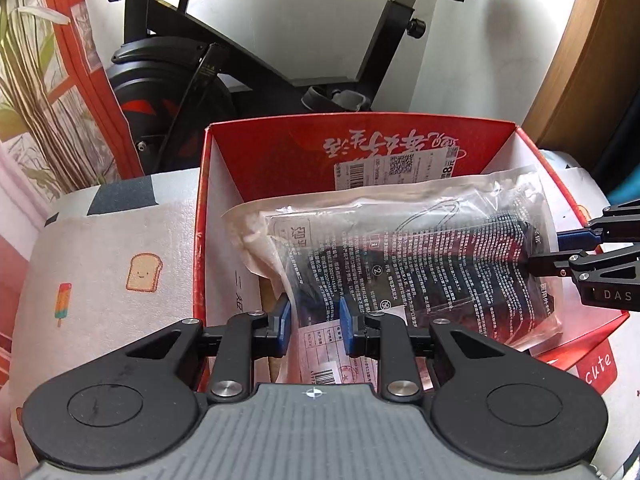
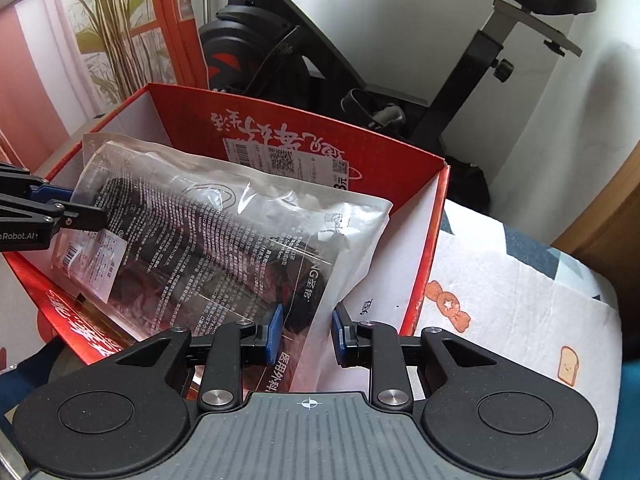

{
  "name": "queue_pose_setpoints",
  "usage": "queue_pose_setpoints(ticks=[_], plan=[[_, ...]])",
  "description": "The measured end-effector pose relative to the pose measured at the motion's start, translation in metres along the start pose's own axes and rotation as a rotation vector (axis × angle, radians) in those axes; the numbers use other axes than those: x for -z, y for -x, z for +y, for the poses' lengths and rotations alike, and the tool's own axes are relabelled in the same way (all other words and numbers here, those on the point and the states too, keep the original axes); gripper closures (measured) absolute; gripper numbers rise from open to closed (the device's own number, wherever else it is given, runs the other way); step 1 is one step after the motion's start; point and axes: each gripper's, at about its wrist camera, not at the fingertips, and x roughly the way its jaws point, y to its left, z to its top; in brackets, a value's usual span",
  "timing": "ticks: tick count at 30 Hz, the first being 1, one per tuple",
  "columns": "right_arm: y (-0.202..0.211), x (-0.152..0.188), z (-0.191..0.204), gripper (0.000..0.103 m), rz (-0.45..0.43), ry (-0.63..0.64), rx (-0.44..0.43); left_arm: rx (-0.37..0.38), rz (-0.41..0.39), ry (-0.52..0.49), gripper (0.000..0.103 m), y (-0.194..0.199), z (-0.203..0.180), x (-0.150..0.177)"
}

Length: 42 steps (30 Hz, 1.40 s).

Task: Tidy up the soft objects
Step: 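Open the left tool to release the bag inside the box, then move the left tool to the green knit pouch and close on it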

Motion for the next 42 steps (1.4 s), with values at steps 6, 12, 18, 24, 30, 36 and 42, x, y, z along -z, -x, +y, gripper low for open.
queue_pose_setpoints(ticks=[6, 12, 18, 24, 30, 36, 42], plan=[[-0.018, -0.006, 0.004, 0.079, 0.068, 0.021, 0.017, -0.031, 0.039, -0.042, 0.077, -0.013, -0.006, -0.002], [-0.034, -0.016, 0.013, 0.078, 0.129, 0.095, 0.086, -0.068, 0.07, -0.096, 0.077, -0.025, -0.014, -0.005], [-0.051, -0.021, 0.029, 0.067, 0.206, 0.196, 0.165, -0.089, 0.106, -0.133, 0.076, -0.036, -0.018, -0.003], [-0.045, -0.022, 0.027, 0.068, 0.166, 0.143, 0.126, -0.054, 0.039, -0.111, 0.069, -0.021, -0.011, -0.004], [-0.007, -0.02, 0.015, 0.064, 0.001, 0.022, 0.057, -0.014, -0.111, -0.073, 0.04, 0.023, -0.006, -0.009], [0.043, 0.001, 0.0, 0.041, -0.167, -0.127, -0.017, 0.029, -0.247, -0.063, 0.016, 0.074, -0.009, 0.005], [0.085, 0.046, 0.001, 0.031, -0.319, -0.208, -0.052, 0.064, -0.333, -0.063, 0.01, 0.108, -0.016, 0.038]])
